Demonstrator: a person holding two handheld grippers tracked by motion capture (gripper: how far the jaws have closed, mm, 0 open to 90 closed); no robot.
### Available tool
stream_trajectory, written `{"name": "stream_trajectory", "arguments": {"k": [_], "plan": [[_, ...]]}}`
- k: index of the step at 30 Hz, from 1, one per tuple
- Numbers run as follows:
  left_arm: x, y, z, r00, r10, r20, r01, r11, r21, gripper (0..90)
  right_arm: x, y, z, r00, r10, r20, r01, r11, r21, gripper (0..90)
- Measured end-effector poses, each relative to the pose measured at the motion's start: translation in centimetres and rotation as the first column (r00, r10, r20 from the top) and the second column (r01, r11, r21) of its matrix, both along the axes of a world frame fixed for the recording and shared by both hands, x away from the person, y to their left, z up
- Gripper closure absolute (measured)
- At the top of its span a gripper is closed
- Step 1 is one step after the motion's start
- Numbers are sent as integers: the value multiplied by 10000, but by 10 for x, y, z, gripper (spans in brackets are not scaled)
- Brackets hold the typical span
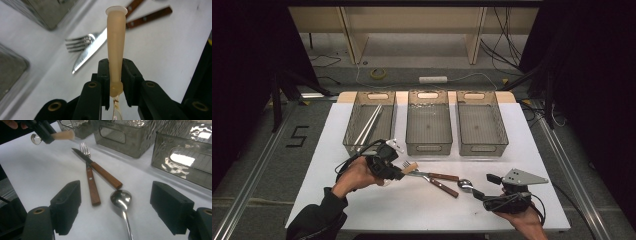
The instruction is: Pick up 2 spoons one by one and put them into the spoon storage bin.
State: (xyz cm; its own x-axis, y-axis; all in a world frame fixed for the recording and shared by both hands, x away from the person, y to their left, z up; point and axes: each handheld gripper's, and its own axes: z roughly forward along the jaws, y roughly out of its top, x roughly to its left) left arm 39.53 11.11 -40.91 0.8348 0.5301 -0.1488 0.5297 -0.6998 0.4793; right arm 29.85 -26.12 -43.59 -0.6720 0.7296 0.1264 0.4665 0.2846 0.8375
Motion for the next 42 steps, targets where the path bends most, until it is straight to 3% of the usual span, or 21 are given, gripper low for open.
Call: {"name": "stream_trajectory", "arguments": {"k": [1,11,17,18,20,27,32,33,37,39,42], "plan": [[3,-1,4,9998,172,114,-169,9995,-254,774,0,0,0,10000,-5,-7,5,10000,2,259],[23,-12,20,9936,894,685,-827,9921,-948,775,1,0,0,10000,34,-27,-34,10000,33,259],[37,-21,35,9833,1430,1125,-1255,9807,-1496,775,1,1,0,10000,50,-23,-49,10000,37,259],[37,-21,35,9833,1430,1125,-1255,9807,-1496,775,1,1,0,10000,48,-32,-48,10000,27,259],[46,-25,39,9805,1620,1109,-1408,9740,-1773,775,0,1,0,10000,49,-18,-49,10000,47,259],[63,-30,47,9683,2101,1353,-1817,9636,-1962,776,0,0,0,10000,53,-8,-53,10000,61,259],[71,-35,49,9662,2218,1311,-1910,9581,-2135,777,0,0,1,10000,63,5,-63,9999,80,259],[74,-37,50,9645,2327,1247,-1990,9512,-2359,777,0,0,1,10000,60,-5,-60,10000,75,259],[79,-39,51,9606,2423,1362,-2068,9504,-2322,777,0,-1,1,10000,48,-14,-48,9999,113,259],[85,-41,51,9547,2676,1299,-2296,9406,-2501,777,0,-1,1,10000,54,-2,-54,9999,110,259],[88,-43,50,9536,2714,1306,-2345,9411,-2438,777,0,0,1,10000,52,-4,-52,9999,104,259]]}}
